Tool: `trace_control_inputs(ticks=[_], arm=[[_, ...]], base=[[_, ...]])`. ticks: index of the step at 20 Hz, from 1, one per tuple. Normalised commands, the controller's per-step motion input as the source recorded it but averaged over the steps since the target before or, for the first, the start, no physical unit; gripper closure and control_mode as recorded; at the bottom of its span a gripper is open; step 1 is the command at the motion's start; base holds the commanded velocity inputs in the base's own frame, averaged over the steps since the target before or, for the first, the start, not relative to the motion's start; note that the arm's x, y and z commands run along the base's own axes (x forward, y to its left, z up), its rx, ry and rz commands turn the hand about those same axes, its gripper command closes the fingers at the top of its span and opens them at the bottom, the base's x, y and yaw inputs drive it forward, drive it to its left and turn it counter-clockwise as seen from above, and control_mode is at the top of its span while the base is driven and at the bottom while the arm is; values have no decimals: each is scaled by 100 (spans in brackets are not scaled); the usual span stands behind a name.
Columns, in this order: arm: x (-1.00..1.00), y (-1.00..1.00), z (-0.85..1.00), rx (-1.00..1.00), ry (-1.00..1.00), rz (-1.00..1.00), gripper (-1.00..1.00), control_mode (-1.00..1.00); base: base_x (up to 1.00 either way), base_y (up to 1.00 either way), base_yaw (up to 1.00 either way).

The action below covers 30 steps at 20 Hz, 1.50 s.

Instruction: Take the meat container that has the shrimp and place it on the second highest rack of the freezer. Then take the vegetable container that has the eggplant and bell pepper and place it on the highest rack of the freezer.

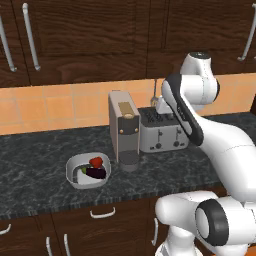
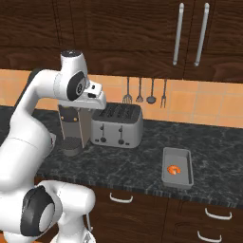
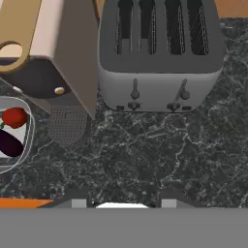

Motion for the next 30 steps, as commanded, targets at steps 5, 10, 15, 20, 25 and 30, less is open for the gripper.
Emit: trace_control_inputs(ticks=[5, 10, 15, 20, 25, 30], arm=[[-32, -35, -1, 9, -1, -34, -100, -100], [-51, -67, -23, 10, 0, -60, -100, -100], [-69, -87, -65, 0, 0, -51, -100, -100], [-68, -98, -65, 4, 0, -43, -100, -100], [-63, -100, -59, 10, 0, -30, -100, -100], [-34, -95, -26, 15, -9, -10, -100, -100]], base=[[0, 0, 0], [0, 0, 0], [0, 0, 0], [0, 0, 0], [0, 0, 0], [0, 0, 0]])
